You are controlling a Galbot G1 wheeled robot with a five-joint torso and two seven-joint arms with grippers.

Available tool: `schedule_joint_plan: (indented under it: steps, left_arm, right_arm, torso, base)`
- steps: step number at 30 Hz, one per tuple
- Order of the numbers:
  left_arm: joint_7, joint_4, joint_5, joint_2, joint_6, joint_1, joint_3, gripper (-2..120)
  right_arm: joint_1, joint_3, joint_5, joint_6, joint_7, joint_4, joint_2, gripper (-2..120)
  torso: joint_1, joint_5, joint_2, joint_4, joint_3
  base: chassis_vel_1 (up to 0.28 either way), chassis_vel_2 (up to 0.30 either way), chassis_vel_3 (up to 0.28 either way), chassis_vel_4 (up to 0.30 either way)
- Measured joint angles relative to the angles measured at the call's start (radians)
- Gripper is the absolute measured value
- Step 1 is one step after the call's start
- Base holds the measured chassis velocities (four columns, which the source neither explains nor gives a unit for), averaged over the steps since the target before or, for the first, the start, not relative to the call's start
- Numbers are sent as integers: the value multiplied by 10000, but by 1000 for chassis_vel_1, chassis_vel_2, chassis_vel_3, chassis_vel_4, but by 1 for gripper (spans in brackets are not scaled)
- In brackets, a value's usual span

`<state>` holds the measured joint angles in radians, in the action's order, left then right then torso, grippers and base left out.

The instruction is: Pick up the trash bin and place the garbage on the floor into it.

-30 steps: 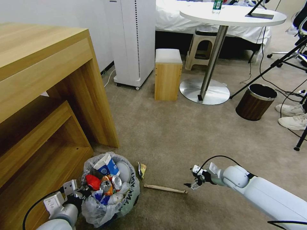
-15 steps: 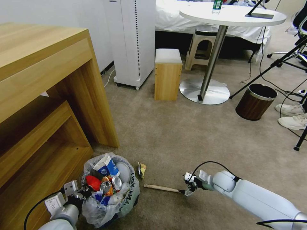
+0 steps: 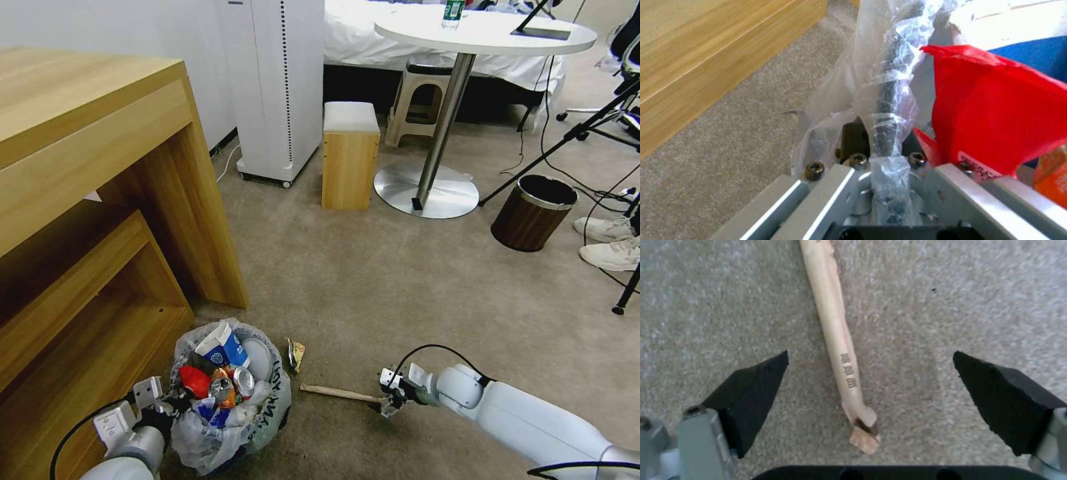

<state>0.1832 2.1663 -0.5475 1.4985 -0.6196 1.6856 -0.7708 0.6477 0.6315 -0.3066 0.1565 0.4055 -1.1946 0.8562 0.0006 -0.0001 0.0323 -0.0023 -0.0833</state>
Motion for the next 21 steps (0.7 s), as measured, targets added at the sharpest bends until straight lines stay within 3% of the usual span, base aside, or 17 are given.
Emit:
schedule_joint_plan:
  steps: [8, 15, 21]
  left_arm:
    - [-7, 12, 7, 17, 12, 4, 0, 0]
    - [-13, 10, 28, 50, 47, -32, 14, 0]
    - [-16, 11, 48, 77, 54, -19, 36, 0]
  right_arm:
    - [64, 40, 55, -98, -141, 169, 187, 78]
    - [154, 66, 99, -200, -203, 301, 299, 56]
    - [231, 65, 163, -308, -196, 430, 372, 47]
  torso:
    - [0, 0, 0, 0, 0]
    - [0, -10, 2, -5, 2]
    - [-1, -15, 5, -7, 4]
  base:
    - [0, 0, 0, 0]
    - [0, 0, 0, 0]
    - [0, 0, 0, 0]
